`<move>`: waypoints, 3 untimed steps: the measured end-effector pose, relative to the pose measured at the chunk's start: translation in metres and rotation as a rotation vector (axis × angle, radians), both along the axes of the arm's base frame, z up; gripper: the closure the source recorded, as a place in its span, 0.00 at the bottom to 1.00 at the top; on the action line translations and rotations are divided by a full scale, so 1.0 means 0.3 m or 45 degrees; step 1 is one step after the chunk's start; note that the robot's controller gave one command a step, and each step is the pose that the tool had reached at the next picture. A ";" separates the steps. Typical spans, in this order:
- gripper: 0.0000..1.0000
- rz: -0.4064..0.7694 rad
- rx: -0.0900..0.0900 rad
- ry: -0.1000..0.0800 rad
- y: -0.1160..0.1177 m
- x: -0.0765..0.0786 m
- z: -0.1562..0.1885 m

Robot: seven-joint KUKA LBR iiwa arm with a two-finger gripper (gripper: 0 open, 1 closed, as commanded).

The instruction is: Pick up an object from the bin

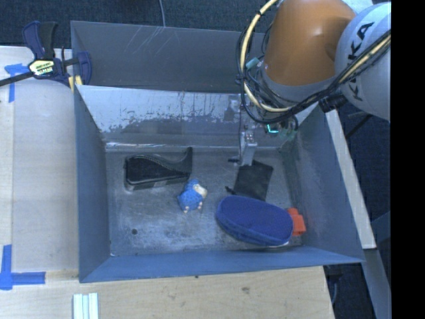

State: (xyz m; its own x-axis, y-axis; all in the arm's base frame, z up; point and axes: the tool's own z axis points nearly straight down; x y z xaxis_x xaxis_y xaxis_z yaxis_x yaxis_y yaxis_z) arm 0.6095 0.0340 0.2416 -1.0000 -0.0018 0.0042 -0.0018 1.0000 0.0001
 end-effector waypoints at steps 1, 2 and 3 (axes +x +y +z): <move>0.00 0.591 0.002 -0.002 -0.221 -0.065 -0.420; 0.00 1.277 0.002 -0.010 -0.234 -0.002 -0.575; 1.00 1.274 0.002 -0.013 -0.233 0.001 -0.569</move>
Offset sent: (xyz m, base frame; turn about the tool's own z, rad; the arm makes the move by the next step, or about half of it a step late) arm -0.0189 -0.0649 -0.1237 -0.4671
